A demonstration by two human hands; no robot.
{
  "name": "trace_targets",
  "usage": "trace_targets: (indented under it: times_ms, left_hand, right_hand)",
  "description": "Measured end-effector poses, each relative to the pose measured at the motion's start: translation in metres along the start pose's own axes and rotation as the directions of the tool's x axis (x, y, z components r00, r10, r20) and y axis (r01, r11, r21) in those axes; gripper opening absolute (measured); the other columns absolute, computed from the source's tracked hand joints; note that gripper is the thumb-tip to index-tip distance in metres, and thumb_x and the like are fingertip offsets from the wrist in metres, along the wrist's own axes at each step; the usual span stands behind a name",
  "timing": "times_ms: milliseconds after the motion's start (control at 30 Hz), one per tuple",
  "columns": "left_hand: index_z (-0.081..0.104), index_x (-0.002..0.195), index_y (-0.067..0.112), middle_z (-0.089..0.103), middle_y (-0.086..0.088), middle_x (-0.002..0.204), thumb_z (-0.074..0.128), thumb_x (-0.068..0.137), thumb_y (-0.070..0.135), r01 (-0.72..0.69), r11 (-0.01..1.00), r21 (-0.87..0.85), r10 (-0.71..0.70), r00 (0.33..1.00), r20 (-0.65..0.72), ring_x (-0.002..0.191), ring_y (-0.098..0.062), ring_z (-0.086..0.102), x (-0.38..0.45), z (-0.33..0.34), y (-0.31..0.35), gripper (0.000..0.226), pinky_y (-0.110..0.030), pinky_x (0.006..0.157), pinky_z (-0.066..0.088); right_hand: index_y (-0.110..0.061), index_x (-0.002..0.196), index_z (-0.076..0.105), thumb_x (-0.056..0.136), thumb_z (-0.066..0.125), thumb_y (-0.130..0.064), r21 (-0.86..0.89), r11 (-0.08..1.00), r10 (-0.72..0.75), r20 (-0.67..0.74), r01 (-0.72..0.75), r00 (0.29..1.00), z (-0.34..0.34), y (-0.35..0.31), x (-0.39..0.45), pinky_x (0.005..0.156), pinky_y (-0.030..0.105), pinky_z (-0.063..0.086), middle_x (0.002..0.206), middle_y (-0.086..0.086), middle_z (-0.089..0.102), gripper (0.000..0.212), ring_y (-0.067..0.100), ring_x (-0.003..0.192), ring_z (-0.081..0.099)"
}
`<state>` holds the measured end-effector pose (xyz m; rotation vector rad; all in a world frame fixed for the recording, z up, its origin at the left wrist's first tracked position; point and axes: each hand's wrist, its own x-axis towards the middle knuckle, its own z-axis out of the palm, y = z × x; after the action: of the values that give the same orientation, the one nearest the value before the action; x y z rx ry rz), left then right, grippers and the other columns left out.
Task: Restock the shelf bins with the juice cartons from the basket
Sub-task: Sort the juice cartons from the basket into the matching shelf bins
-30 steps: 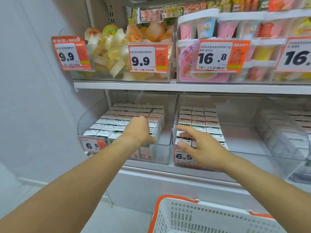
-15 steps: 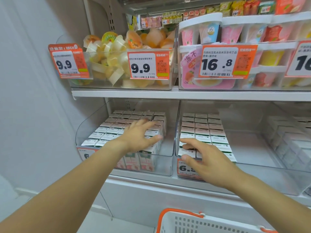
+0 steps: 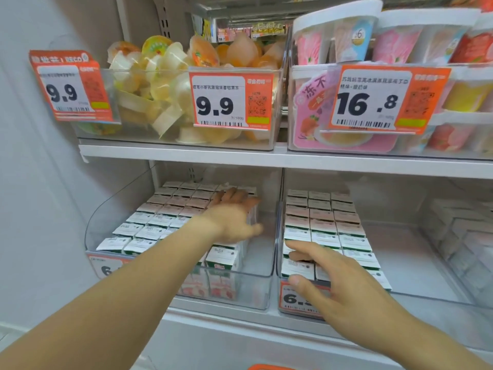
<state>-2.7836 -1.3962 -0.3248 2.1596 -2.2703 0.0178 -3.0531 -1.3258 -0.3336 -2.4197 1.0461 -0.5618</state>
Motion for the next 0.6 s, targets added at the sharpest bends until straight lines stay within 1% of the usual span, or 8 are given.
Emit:
trace_targets:
  times_ms: [100,167,233,333,400,433,533,600]
  left_hand:
    - [0.010,0.154,0.044,-0.007,0.007,0.166,0.045,0.091,0.064,0.041,0.996,-0.075,-0.032,0.993,0.114,0.152,-0.020,-0.010,0.017,0.000,-0.002,0.075,-0.048,0.123,-0.005]
    - [0.010,0.154,0.044,-0.008,0.010,0.166,0.045,0.091,0.062,0.036,0.996,-0.077,-0.026,0.992,0.123,0.153,-0.017,-0.008,0.018,0.002,-0.006,0.074,-0.047,0.123,-0.002]
    - [0.012,0.154,0.043,-0.004,0.010,0.166,0.044,0.093,0.061,0.035,0.998,-0.047,-0.031,0.995,0.090,0.153,-0.016,-0.004,0.016,0.002,-0.014,0.071,-0.046,0.123,0.000]
    - [0.010,0.155,0.042,-0.010,0.007,0.166,0.041,0.092,0.061,0.040,0.998,0.047,-0.044,0.995,0.084,0.152,-0.015,-0.012,0.014,0.002,-0.017,0.073,-0.048,0.123,-0.006]
    - [0.009,0.156,0.037,-0.013,0.004,0.165,0.046,0.089,0.058,0.043,0.997,0.063,-0.051,0.991,0.125,0.151,-0.016,-0.016,0.019,0.000,-0.013,0.079,-0.049,0.122,-0.007]
    - [0.009,0.157,0.034,-0.013,0.003,0.166,0.050,0.087,0.055,0.050,0.998,0.038,-0.055,0.989,0.139,0.151,-0.017,-0.016,0.022,-0.002,-0.009,0.083,-0.049,0.122,-0.007]
    - [0.008,0.158,0.029,-0.014,0.003,0.165,0.054,0.086,0.047,0.063,0.998,-0.027,-0.058,0.989,0.138,0.151,-0.017,-0.016,0.029,-0.001,0.004,0.087,-0.046,0.122,-0.008]
    - [0.021,0.156,0.029,-0.018,0.001,0.165,0.051,0.086,0.041,0.048,0.998,0.029,-0.052,0.983,0.174,0.151,-0.020,-0.018,0.030,0.004,0.013,0.077,-0.047,0.122,-0.008]
  right_hand:
    - [-0.071,0.134,0.020,0.090,0.041,-0.070,0.017,1.000,-0.003,0.003,0.003,1.000,-0.001,0.002,0.000,0.100,0.026,0.043,0.128,-0.044,0.044,0.049,-0.011,0.127,0.038]
    - [-0.071,0.133,0.020,0.089,0.040,-0.070,0.014,1.000,0.006,0.001,-0.006,1.000,-0.002,0.002,0.000,0.097,0.024,0.045,0.127,-0.047,0.044,0.049,-0.014,0.126,0.038]
    - [-0.072,0.132,0.021,0.089,0.041,-0.068,0.004,1.000,0.003,-0.018,-0.003,1.000,-0.002,0.001,0.000,0.096,0.022,0.045,0.127,-0.047,0.044,0.047,-0.014,0.125,0.038]
    - [-0.071,0.126,0.031,0.092,0.044,-0.064,-0.030,1.000,-0.002,-0.021,0.001,1.000,-0.001,-0.001,0.002,0.102,0.018,0.039,0.125,-0.046,0.044,0.036,-0.016,0.125,0.035]
    - [-0.064,0.128,0.035,0.095,0.041,-0.063,-0.161,0.987,-0.011,0.014,0.013,1.000,0.000,-0.005,0.003,0.107,0.011,0.029,0.125,-0.045,0.040,0.033,-0.017,0.124,0.032]
    - [-0.055,0.132,0.041,0.095,0.036,-0.067,-0.267,0.963,-0.027,0.006,0.027,1.000,0.000,-0.005,0.003,0.108,0.012,0.028,0.127,-0.040,0.043,0.039,-0.014,0.125,0.035]
    - [-0.033,0.133,0.058,0.097,0.019,-0.071,-0.508,0.860,-0.066,-0.030,0.042,0.997,0.009,0.005,0.006,0.107,0.033,0.042,0.132,-0.014,0.062,0.065,0.013,0.126,0.058]
    - [-0.028,0.131,0.062,0.099,0.011,-0.067,-0.575,0.818,-0.068,-0.027,0.040,0.997,0.015,0.011,0.009,0.097,0.038,0.054,0.132,-0.006,0.065,0.072,0.020,0.120,0.064]
